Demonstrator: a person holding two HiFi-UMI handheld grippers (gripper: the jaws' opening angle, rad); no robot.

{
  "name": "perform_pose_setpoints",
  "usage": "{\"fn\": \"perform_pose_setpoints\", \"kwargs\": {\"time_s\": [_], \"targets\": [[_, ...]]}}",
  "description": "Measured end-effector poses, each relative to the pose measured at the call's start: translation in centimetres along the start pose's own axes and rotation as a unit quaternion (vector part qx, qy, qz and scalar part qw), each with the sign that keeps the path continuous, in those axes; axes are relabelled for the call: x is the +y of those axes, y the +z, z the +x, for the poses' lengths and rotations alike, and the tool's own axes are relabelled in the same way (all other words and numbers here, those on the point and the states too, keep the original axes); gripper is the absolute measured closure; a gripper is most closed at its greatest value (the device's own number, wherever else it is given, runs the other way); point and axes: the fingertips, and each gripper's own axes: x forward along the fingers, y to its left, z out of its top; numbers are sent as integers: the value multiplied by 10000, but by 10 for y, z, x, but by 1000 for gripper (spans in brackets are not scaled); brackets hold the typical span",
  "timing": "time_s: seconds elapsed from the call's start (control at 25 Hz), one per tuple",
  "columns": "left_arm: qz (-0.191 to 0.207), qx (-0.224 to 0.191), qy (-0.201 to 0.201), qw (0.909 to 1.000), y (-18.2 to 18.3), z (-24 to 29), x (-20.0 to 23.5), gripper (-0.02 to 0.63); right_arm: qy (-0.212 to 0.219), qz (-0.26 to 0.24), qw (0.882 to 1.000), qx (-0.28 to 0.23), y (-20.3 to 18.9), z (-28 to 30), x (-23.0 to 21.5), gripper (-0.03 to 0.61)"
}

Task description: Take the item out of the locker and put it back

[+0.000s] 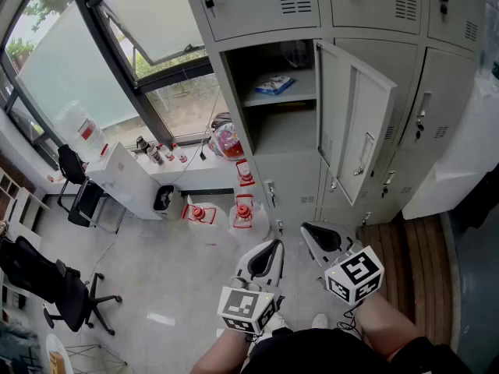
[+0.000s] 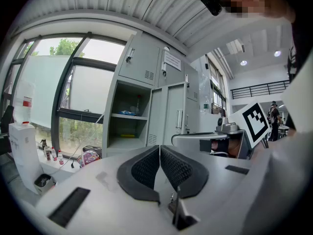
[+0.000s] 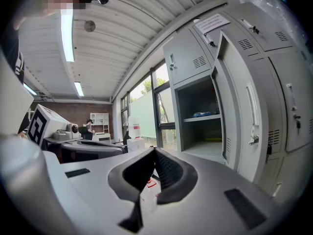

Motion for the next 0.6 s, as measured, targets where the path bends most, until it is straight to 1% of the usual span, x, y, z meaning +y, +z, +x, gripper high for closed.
{"fn": "perform_pose_setpoints", "kwargs": {"time_s": [0.12,0.4,0.6], "targets": [[-16,-14,54,10000,3,-1,6,594,-60,-5,10000,-1,-1,4,1,526],[-21,-12,-21,10000,2,-5,23,594,-93,-55,9999,1,5,19,8,526],[21,-81,-84,9999,9,-6,37,594,-148,-83,9999,-14,9,33,13,526]]}}
